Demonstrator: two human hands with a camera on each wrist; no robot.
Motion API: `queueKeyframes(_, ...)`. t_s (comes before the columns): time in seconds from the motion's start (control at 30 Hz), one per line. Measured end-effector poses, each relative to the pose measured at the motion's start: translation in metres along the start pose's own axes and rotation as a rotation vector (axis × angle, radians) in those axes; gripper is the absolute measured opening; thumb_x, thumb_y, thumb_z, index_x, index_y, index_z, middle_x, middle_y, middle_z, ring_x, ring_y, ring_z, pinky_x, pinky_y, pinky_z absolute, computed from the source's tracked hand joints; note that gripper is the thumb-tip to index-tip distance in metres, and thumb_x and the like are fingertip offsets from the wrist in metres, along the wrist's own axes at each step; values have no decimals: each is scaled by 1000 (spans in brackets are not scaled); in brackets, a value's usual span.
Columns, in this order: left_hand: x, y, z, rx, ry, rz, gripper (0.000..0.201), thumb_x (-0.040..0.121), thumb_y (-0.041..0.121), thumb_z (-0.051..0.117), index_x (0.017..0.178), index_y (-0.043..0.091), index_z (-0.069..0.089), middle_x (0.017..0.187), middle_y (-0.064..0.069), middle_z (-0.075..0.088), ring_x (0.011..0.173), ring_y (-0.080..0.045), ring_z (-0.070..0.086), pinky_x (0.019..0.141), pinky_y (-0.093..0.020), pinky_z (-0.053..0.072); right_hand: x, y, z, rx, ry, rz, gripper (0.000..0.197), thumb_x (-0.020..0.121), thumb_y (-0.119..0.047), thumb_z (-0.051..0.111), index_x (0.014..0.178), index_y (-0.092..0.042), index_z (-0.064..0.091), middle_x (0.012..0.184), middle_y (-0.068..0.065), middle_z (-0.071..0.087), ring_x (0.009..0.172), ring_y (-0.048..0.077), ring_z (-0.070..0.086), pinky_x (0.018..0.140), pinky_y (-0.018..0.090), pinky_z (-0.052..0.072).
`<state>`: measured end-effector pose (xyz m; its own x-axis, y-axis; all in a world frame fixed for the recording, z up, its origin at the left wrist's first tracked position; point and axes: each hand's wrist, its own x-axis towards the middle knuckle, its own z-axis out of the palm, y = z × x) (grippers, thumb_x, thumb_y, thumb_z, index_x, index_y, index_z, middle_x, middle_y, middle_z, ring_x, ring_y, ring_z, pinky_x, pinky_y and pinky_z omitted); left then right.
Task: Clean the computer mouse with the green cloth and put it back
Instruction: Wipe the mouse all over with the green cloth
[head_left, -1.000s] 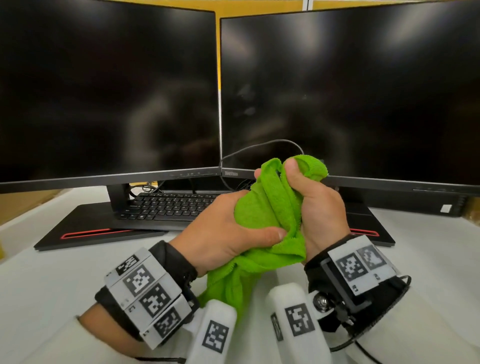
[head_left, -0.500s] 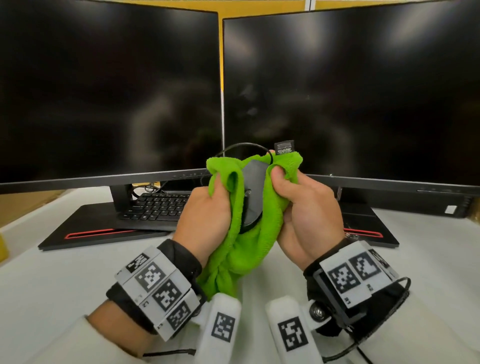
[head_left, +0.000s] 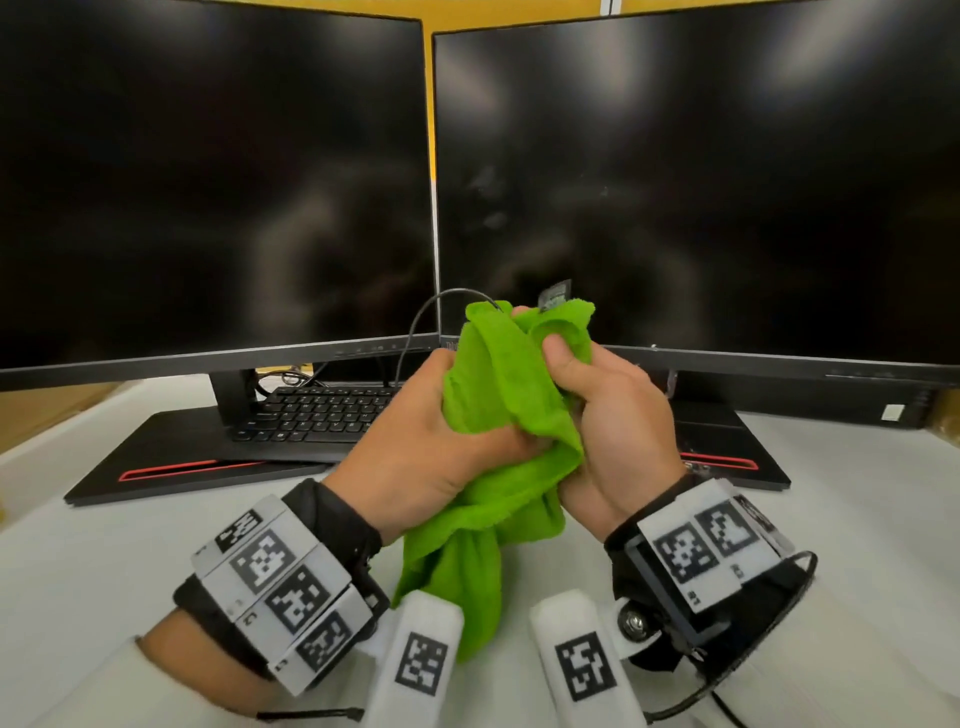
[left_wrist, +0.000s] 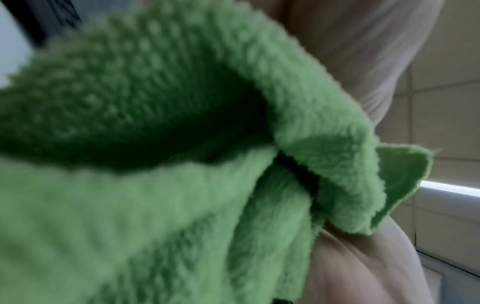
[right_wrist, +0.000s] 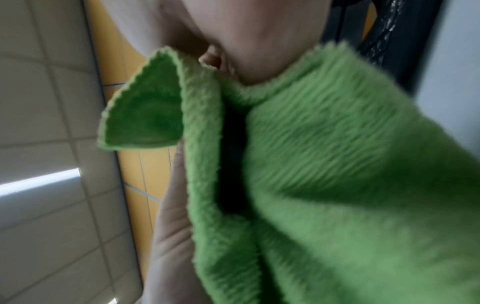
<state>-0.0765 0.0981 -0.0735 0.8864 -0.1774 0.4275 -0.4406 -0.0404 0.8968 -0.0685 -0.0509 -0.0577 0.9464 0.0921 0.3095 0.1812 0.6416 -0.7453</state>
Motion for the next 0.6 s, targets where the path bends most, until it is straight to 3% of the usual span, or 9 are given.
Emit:
queueKeyframes(0.1,2,3,1,49,51,74,59,75,38,82,127,14,67,113,-6,80,104,-18,76,90,-37,61,-3,-1,4,37,-98,56,36,105,-4,39,121,-13,70,128,21,71,123,39,66,109,51,50)
queueKeyframes(0.17,3,6,2,145,94,133,33,85,39,72,113,23,75,103,0,81,92,-7,73,85,-32,60,-3,0,5,41,-124,62,38,105,-2,37,126,-11,67,133,23,68,128,41,62,112,52,48)
queueKeyframes(0.23,5,9,1,182,145,121,20,90,41,63,94,30,80,87,4,80,79,-7,68,80,-38,59,-3,3,6,46,-134,61,38,106,-2,37,133,-6,63,135,25,66,128,42,62,110,52,49)
queueKeyframes(0.3,5,12,-1,191,210,82,35,90,48,59,76,20,75,66,4,72,65,-14,55,71,-45,53,-4,6,7,59,-148,61,36,106,-4,40,134,-4,63,132,24,68,125,38,65,105,47,54)
queueKeyframes(0.37,6,16,-3,226,282,70,51,93,52,51,70,8,61,59,-5,59,61,-21,44,66,-48,47,-6,7,10,67,-174,50,34,106,-7,42,132,-3,64,130,22,70,119,33,69,100,43,58)
queueKeyframes(0.4,8,16,-5,261,313,81,52,94,52,44,76,7,62,67,-15,62,63,-28,49,71,-52,51,-7,8,11,68,-188,48,34,106,-8,43,132,-4,64,130,20,70,117,32,70,99,42,58)
queueKeyframes(0.47,10,16,-6,342,347,109,53,97,44,33,98,4,68,91,-28,70,84,-42,65,86,-60,53,-10,12,14,39,-219,46,34,106,-11,45,136,-6,61,134,17,69,122,30,68,104,42,56)
queueKeyframes(0.5,10,16,-6,343,366,132,49,99,39,33,97,4,66,88,-28,68,84,-44,64,85,-64,50,-11,16,15,15,-231,49,36,105,-12,46,138,-8,59,136,16,68,127,30,65,108,43,53)
queueKeyframes(0.6,6,17,-1,228,371,79,44,109,29,41,71,10,52,62,-10,53,63,-27,49,73,-58,50,-13,25,18,-32,-235,100,37,101,-17,52,137,-12,58,136,14,68,129,26,64,111,42,49)
